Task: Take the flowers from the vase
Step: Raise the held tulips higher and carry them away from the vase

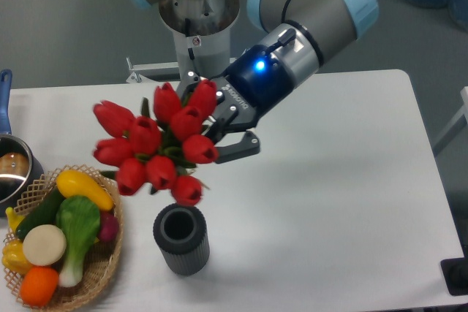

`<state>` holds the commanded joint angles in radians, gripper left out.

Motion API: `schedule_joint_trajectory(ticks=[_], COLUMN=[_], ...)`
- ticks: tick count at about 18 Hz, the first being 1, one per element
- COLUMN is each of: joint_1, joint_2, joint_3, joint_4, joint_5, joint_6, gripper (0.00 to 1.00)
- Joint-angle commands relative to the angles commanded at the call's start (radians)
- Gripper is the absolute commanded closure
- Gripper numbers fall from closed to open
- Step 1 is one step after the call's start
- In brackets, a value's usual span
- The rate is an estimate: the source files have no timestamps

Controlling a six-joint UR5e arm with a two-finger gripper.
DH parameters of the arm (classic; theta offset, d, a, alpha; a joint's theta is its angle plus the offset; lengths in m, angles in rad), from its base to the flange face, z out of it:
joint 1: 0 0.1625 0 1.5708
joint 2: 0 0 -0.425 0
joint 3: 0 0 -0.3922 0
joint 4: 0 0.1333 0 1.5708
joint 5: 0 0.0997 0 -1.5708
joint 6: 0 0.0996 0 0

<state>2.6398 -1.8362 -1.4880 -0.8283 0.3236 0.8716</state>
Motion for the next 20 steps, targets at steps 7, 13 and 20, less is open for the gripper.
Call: schedule_joint_trajectory(ticks=[7, 13, 20], joint_1=[0.134, 0.186, 0.21], joint_2=[0.021, 0.025, 0.034], joint_3=[-0.006, -0.018, -0.078], joint_4=[0.0, 0.0, 0.002], joint_5=[0.005, 0.005, 0.003], joint_6=[-0.002, 0.036, 0.129], gripper=[0.63, 0.63, 0.63])
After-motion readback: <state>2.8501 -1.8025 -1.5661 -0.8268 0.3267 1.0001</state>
